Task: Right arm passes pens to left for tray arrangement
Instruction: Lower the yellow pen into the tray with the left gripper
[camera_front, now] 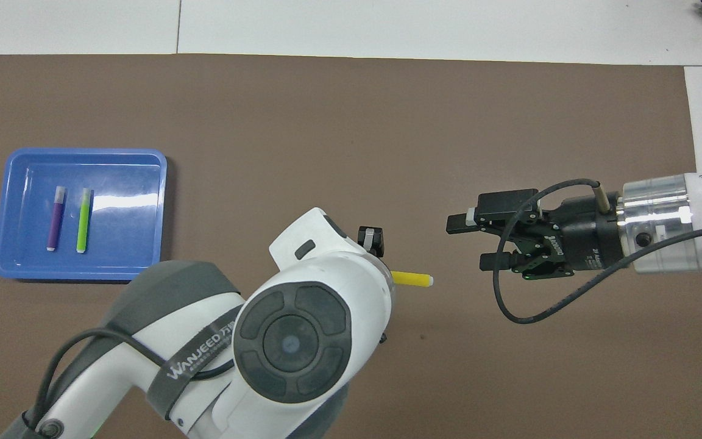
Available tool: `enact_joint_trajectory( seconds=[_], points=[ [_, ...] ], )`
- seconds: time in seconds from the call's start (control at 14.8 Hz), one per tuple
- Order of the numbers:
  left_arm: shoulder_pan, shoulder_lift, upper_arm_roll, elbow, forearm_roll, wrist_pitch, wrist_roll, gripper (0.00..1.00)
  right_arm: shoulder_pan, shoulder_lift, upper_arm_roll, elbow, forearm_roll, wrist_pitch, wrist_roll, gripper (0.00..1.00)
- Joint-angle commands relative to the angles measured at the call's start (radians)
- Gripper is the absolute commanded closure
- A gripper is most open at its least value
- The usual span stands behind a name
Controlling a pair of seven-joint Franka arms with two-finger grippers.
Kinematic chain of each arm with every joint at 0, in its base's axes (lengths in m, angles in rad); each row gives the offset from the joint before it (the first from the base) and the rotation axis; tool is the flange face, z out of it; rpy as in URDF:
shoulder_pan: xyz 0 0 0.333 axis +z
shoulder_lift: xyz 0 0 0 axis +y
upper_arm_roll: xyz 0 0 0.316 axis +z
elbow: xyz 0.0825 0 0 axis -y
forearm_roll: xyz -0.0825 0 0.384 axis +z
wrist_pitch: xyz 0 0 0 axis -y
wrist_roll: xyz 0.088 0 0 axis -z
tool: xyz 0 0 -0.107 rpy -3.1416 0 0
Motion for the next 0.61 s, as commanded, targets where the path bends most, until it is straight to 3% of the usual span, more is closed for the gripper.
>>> enact_joint_trajectory(
  seconds=[0.0, 0.2, 0.54],
  points=[
    [0.064, -0.046, -0.003, -0.056, -0.011, -0.046, 0.179, 1.0, -0.018, -0.016, 0.004, -0.012, -0.16, 0.006, -0.117, 0.0],
    [0.142, -0.075, 0.0, -0.1, -0.038, -0.097, 0.387, 1.0, -0.023, -0.01, 0.002, -0.008, -0.375, 0.037, -0.213, 0.0],
    [0.335, -0.121, 0.001, -0.175, -0.056, -0.181, 0.82, 1.0, -0.055, 0.001, 0.002, -0.007, -0.629, 0.113, -0.276, 0.0]
  ],
)
